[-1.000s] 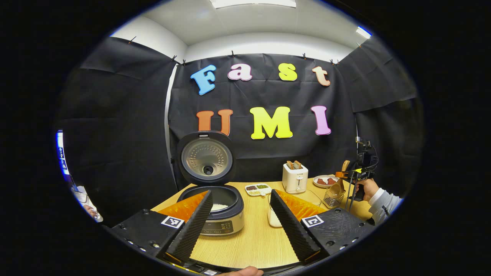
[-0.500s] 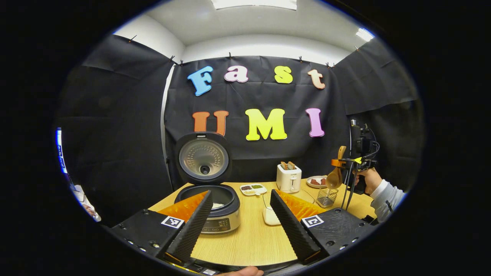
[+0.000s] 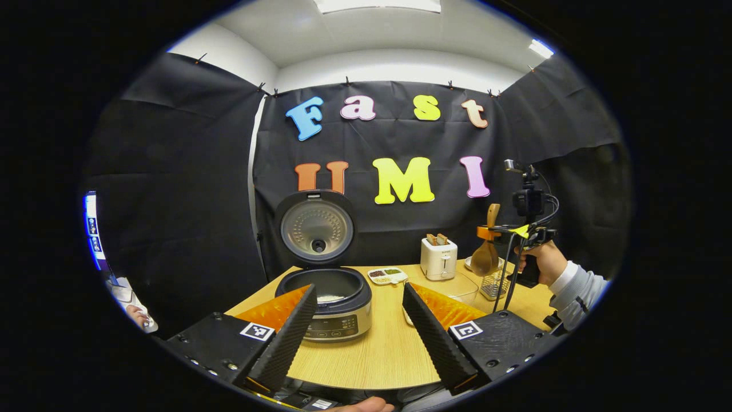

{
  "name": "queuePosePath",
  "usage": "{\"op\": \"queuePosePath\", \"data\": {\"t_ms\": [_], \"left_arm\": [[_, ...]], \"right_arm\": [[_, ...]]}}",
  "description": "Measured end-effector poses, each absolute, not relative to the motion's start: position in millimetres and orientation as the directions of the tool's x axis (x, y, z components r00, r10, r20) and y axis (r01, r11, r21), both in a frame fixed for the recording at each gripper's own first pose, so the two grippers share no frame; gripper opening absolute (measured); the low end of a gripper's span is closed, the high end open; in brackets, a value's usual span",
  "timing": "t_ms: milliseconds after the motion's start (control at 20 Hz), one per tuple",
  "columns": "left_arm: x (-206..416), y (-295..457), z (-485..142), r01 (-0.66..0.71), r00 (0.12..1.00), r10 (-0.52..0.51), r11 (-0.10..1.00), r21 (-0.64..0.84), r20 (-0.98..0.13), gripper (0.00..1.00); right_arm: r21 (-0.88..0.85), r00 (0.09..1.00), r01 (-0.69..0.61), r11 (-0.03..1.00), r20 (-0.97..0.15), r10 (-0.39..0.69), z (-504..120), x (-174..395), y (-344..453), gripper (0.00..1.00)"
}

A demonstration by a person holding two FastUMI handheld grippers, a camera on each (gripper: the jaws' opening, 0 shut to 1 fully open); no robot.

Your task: Close the left gripper, press the button to open the rice cooker; take a wooden spoon from the chopstick holder with the right hand, scoop a spoonful of rice and pour it into the rice cooker, then put the wooden spoon back into the chopstick holder.

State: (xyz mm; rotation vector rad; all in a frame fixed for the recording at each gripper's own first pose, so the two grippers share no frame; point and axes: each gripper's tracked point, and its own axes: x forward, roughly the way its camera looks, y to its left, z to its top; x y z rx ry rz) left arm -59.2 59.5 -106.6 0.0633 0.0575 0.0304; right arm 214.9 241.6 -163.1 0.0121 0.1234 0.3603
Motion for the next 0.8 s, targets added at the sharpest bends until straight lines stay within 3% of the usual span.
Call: {"op": "queuePosePath", "data": {"t_ms": [350, 800], "left_arm": [[-54.6, 77.9, -117.3, -0.037, 0.997, 0.038, 0.999, 0.026, -0.065, 0.96], [-42.2, 92.9, -133.9, -0.054, 0.993, 0.057, 0.998, 0.026, -0.101, 0.96]], "right_arm": [[-0.038, 0.934, -0.340, 0.939, -0.133, 0.333, -213.4, 224.2, 301.1, 0.08], [-0.140, 0.962, -0.229, 0.963, -0.185, 0.202, -273.4, 248.3, 290.6, 0.08]]}}
